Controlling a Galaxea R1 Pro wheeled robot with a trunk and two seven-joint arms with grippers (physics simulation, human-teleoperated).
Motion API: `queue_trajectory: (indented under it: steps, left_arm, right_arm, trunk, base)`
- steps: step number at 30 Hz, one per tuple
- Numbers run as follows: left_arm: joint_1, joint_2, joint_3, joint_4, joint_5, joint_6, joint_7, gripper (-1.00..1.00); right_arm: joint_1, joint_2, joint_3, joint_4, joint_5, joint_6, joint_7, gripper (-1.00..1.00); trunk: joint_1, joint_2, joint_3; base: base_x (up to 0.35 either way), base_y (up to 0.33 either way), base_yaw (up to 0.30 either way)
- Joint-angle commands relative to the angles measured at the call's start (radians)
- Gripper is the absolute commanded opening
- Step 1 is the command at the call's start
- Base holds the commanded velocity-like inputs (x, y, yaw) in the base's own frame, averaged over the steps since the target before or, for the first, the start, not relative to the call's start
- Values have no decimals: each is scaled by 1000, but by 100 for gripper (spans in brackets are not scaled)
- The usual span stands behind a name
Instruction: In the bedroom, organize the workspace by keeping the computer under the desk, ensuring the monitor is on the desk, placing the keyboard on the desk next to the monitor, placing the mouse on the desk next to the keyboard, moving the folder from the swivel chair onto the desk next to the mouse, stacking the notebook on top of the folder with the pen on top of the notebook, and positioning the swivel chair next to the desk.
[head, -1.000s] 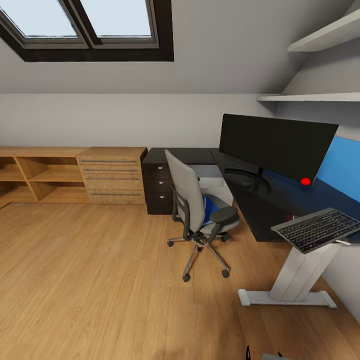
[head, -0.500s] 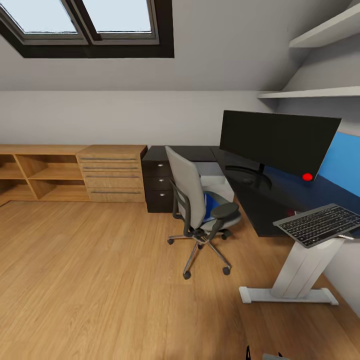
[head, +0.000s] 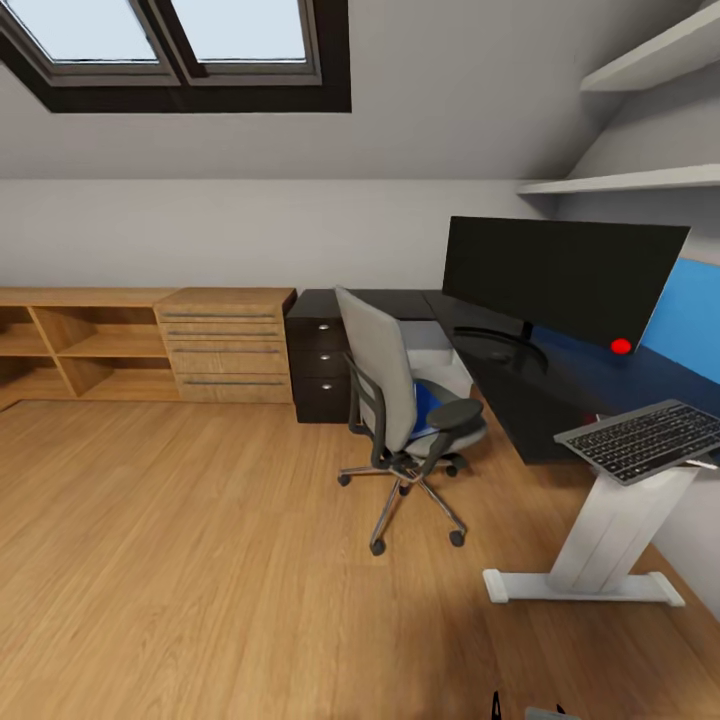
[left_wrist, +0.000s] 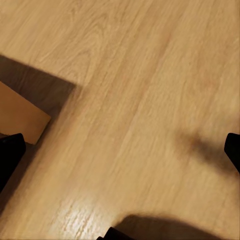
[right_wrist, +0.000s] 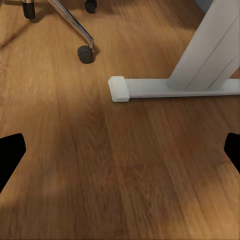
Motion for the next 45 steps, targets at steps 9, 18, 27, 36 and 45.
queue_trajectory:
  steps: [9, 18, 27, 36, 45]
  left_arm:
    - [0, 0, 0, 0, 5, -4, 0, 100]
    - [0, 0, 1, 0, 5, -4, 0, 100]
    - [0, 0, -2, -7, -2, -3, -2, 100]
    - [-172, -86, -5, -606, -192, 720, 15, 100]
    - [-560, -86, -6, -388, -151, 966, 8, 100]
  right_arm:
    - [-1, 0, 0, 1, 11, 0, -10, 100]
    - [-1, 1, 0, 1, 11, 0, -10, 100]
    - [-1, 2, -1, -1, 9, 1, -9, 100]
    - [-100, 56, -3, -289, 4, 117, -8, 100]
    - [-365, 62, -7, -329, -153, 340, 11, 100]
  trunk:
    - [34, -64, -16]
    - [69, -127, -30]
    - [103, -190, -54]
    - [138, -253, -82]
    - [172, -316, -110]
  base:
    - [0, 2, 0]
    - [0, 0, 0]
    - [0, 0, 0]
    - [0, 0, 0]
    - [0, 0, 0]
